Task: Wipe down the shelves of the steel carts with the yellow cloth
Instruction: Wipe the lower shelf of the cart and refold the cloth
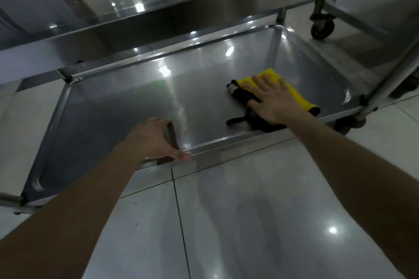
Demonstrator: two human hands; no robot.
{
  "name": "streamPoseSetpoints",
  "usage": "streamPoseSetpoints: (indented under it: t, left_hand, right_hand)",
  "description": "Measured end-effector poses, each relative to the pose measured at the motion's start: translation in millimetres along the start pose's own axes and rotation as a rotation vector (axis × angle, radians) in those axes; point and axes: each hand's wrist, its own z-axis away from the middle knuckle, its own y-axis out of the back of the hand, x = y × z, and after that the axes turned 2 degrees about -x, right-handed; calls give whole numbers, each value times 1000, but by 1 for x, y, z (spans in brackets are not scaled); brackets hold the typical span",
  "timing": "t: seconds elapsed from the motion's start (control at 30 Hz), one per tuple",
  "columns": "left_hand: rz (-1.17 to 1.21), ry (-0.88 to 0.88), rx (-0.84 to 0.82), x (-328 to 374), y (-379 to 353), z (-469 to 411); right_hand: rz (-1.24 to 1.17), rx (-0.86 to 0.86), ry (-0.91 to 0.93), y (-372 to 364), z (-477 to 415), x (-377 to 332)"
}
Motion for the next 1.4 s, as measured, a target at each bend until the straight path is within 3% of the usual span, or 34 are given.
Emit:
streamPoseSetpoints:
  t: [0.07, 0.13, 0.3, 0.5, 0.6, 0.8, 1.1, 1.23, 1.4]
  left_hand:
    - [24, 3, -13, 0, -2, -3]
    - [40, -16, -33, 3, 0, -9]
    - [48, -69, 40, 50, 9, -23]
    - [-24, -129, -58, 116, 18, -45]
    - [-76, -151, -49, 118, 14, -48]
    - [-133, -188, -10, 112, 9, -54]
    - [-146, -149, -3, 107, 4, -60]
    - [-120, -130, 2, 106, 5, -58]
    - [-121, -129, 29, 107, 3, -53]
  right_hand:
    - [-22, 38, -232, 9, 5, 61]
    - [-16, 47, -344, 11, 7, 83]
    - [-25, 48, -315, 10, 5, 75]
    - [9, 42, -299, 5, 2, 77]
    - [13, 26, -218, 7, 3, 52]
    - [96, -40, 266, -7, -3, -54]
    - [-1, -82, 379, 13, -90, -62]
    - [-30, -69, 247, 32, -127, -25]
    - [-32, 33, -251, 44, -135, 89]
